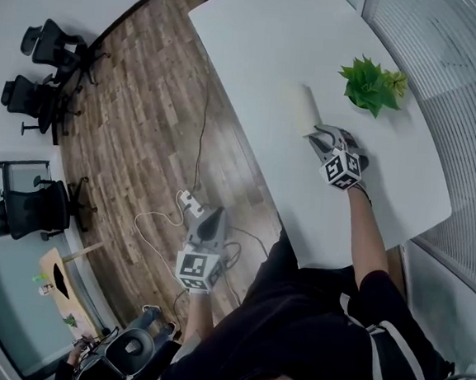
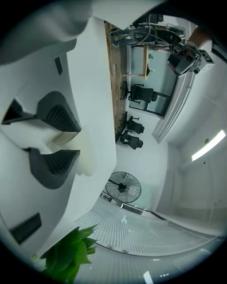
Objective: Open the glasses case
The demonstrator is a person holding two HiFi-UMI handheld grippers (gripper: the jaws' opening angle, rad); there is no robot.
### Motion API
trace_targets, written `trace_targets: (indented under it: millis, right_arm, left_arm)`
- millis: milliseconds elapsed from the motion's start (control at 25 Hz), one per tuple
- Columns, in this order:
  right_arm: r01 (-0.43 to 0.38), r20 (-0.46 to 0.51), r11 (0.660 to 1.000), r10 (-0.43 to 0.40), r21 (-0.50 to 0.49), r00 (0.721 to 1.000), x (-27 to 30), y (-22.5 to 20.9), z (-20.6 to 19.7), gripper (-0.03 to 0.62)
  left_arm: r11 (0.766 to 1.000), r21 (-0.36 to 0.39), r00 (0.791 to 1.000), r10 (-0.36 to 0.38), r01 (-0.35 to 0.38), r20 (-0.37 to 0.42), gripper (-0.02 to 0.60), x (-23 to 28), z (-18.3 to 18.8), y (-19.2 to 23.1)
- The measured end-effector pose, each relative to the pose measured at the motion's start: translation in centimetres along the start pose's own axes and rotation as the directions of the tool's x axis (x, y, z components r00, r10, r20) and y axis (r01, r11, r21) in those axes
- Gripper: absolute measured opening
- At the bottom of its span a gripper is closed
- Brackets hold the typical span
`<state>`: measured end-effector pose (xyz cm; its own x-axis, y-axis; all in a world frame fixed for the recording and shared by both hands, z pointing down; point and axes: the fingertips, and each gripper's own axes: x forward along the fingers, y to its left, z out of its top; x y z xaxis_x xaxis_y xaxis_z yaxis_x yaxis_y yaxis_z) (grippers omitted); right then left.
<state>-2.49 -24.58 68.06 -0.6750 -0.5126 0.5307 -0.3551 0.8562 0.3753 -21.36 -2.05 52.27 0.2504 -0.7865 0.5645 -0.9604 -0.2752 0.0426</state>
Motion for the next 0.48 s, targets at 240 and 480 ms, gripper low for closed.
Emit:
trace_targets:
  millis: [240, 480]
  right_arm:
    - [0.004, -0.025, 0.996, -0.006, -0.094, 1.000, 0.6, 0.3, 0.5, 0.102]
    - [0.001, -0.079, 0.980, -0.017, -0.199, 0.997, 0.5, 0.6, 0.8, 0.078]
  left_arm:
    - [1.000, 0.006, 1.000, -0.012, 0.012, -0.005, 0.000, 1.0, -0.1, -0.1]
    - [1.000, 0.015, 1.000, -0.028, 0.027, 0.010, 0.000, 1.5, 0.4, -0.2]
